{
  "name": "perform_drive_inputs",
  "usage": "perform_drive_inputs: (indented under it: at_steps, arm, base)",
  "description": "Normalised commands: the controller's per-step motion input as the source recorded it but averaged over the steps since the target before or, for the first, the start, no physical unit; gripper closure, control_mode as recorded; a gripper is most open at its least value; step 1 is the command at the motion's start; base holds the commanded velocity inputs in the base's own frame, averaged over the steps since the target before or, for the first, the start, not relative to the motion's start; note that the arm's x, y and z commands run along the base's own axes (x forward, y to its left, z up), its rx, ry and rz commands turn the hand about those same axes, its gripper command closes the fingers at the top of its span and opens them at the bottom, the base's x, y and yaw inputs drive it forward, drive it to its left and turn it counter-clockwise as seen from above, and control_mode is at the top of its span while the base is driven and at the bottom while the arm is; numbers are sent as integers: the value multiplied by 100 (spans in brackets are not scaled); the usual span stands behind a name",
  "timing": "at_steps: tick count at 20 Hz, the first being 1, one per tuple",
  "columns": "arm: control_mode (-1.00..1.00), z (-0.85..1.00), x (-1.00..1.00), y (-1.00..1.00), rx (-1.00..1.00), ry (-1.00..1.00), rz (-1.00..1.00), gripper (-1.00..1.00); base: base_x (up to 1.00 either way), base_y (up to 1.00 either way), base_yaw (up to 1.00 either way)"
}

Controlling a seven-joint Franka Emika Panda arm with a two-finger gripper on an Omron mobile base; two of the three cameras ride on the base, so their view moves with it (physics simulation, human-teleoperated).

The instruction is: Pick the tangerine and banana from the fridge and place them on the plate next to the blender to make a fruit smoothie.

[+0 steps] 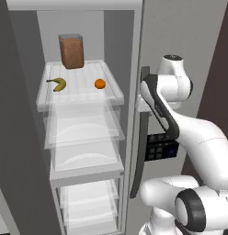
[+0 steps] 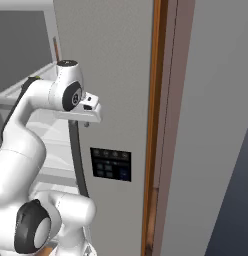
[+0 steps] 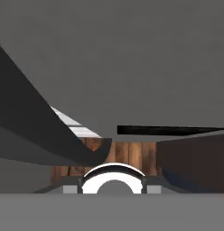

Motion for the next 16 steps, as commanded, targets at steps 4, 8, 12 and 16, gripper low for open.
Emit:
perform_drive_inputs:
  at_steps: [4,8,12,16]
  arm:
    - [-100,0,-73,0,0,-21,0,-100]
    - [-100,6,-100,12,-2,-43,0,-100]
    - [-100,45,-57,87,-23,-40,-9,-100]
    - [-100,68,-8,100,-34,-32,-10,-100]
  base:
    - [0,0,0]
    - [0,0,0]
    - [0,0,0]
    - [0,0,0]
